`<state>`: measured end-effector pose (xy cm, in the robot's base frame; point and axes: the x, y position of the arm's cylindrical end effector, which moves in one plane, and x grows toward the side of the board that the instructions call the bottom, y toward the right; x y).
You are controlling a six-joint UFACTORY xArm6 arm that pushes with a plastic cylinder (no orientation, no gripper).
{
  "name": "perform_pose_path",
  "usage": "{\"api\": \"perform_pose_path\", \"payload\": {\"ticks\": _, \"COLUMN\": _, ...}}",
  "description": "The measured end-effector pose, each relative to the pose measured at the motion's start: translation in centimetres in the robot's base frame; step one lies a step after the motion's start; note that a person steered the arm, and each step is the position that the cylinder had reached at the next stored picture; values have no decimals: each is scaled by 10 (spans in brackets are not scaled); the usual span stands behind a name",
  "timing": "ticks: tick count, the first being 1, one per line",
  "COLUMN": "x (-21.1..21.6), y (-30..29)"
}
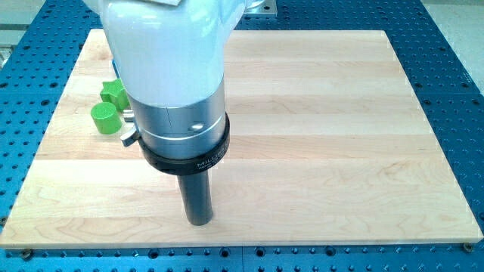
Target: Slide the arm towards the center of the board
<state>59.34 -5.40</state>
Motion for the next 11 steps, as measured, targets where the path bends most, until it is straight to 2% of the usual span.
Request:
{"api": "perform_pose_path", "payload": {"ticks": 2, "x": -23, "y": 0}}
{"api": "perform_pose_path", "payload": {"ticks": 6, "x": -23, "y": 3}}
{"api": "perform_pose_path", "payload": {"ticks": 8, "x": 10, "y": 10}}
{"api": "perform_pose_path", "payload": {"ticks": 9, "x": -14, "y": 17}}
{"api": "perform_pose_path", "payload": {"ticks": 10, "x": -61, "y": 29}}
{"api": "perform_pose_path", "payload": {"ticks": 11, "x": -91, "y": 28}}
